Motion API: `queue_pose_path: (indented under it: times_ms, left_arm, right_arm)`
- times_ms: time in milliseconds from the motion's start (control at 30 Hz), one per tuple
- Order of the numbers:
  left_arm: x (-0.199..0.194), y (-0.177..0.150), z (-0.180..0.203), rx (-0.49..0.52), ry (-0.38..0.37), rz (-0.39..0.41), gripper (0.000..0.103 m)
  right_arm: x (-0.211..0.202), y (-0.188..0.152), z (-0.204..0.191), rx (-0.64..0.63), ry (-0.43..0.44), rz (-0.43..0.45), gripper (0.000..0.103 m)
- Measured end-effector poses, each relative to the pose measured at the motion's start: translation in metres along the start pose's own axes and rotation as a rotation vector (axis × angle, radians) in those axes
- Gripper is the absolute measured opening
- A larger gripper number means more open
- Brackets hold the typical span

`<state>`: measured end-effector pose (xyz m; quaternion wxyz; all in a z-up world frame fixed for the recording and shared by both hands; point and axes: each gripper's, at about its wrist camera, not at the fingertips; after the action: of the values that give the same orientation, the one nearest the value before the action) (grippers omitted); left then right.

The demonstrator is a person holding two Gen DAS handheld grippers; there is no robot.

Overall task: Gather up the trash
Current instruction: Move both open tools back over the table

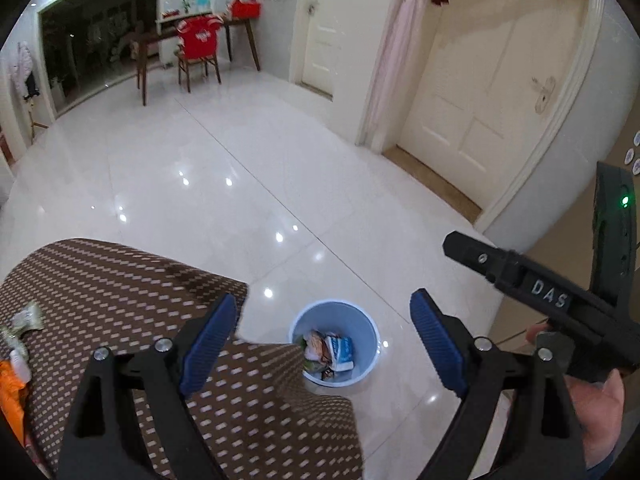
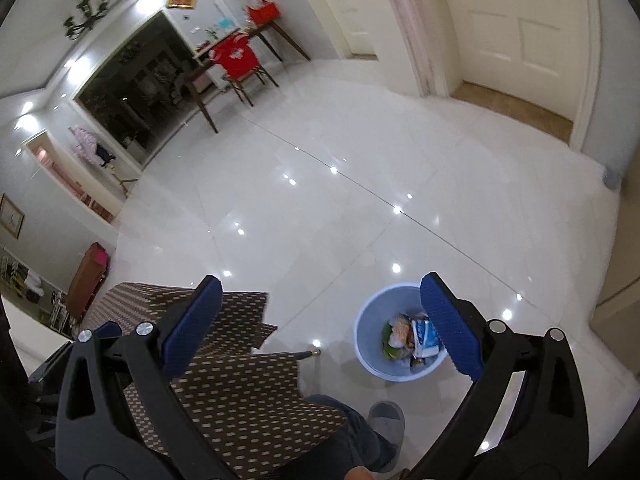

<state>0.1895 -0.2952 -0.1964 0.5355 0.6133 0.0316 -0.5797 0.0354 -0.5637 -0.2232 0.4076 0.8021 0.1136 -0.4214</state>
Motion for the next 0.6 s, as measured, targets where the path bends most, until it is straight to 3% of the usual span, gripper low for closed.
queue_pose_path:
  times_ms: [233,600]
  left_arm:
    - [-0.062,-0.015,-0.031,-0.03,0.059,0.113,0.087]
    - [-0.149,-0.073,-0.103,-0.084,0.238,0.231,0.087]
  right_arm:
    - [-0.034,-0.008,-0.065,-0.125,0.063,0.052,0.097]
    - [-0.054,-0.052,-0.194,-0.421,0.228,0.044,0.097]
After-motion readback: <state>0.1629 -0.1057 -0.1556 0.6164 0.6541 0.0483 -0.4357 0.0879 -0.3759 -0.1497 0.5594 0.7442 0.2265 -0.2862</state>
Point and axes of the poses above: each gripper's, at about its wrist camera, not at the fingertips, and x roughly the way its jaws point, z to its right, y to its top, and after that the axes turned 9 degrees about -y, right-handed
